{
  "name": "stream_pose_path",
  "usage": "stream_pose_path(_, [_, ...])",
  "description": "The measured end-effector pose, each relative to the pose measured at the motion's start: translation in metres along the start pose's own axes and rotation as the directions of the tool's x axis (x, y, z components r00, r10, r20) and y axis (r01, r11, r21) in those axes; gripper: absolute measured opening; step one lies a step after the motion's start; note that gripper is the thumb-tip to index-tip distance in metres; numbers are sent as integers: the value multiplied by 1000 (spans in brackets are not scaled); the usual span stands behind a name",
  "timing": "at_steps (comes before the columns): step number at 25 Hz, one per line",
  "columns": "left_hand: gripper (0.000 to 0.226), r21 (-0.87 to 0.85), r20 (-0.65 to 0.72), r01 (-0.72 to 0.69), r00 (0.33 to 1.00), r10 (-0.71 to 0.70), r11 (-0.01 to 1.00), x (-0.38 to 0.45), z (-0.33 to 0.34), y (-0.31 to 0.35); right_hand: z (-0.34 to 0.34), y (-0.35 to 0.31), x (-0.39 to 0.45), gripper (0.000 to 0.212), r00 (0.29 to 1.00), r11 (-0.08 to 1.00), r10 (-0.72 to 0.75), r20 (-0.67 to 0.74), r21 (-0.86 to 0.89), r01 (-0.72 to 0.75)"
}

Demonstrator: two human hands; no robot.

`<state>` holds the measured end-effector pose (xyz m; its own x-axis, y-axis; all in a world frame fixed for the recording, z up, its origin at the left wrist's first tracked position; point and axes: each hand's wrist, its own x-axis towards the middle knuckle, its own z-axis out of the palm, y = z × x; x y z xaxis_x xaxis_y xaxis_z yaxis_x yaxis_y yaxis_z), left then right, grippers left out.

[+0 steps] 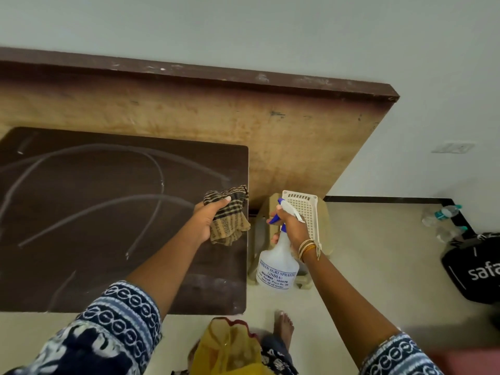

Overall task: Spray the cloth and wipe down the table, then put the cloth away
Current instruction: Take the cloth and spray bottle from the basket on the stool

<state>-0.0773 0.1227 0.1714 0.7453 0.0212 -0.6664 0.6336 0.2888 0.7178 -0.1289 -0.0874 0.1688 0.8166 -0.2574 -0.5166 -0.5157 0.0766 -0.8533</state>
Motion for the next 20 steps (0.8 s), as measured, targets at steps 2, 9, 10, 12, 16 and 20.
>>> stream_pose_path(2, [36, 61, 22, 11, 1000, -12, 998, -9, -30, 2, 28, 11, -26, 24, 999, 1000, 9, -38, 17, -8])
stream_pose_path(9, [39, 248, 67, -84, 995, 70, 965, -46, -97, 2, 87, 45, -110, 9, 991, 991, -23, -130, 131, 41])
stream_pose_path(10, [38, 238, 75, -100, 994, 84, 966, -51, -103, 2, 91, 47, -120, 8, 992, 991, -25, -125, 127, 41])
stream_pose_path(12, [34, 243, 79, -122, 991, 106, 962, -61, -111, 3, 96, 51, -133, 8, 991, 991, -31, -128, 122, 47])
stream_pose_path(16, [31, 291, 112, -223, 974, 198, 930, -93, -140, 2, 108, 59, -170, 9, 987, 983, -78, -141, 152, 100])
stream_pose_path(20, [36, 306, 91, -242, 970, 225, 921, -120, -181, 1, 126, 75, -208, 29, 987, 983, -115, -116, 131, 130])
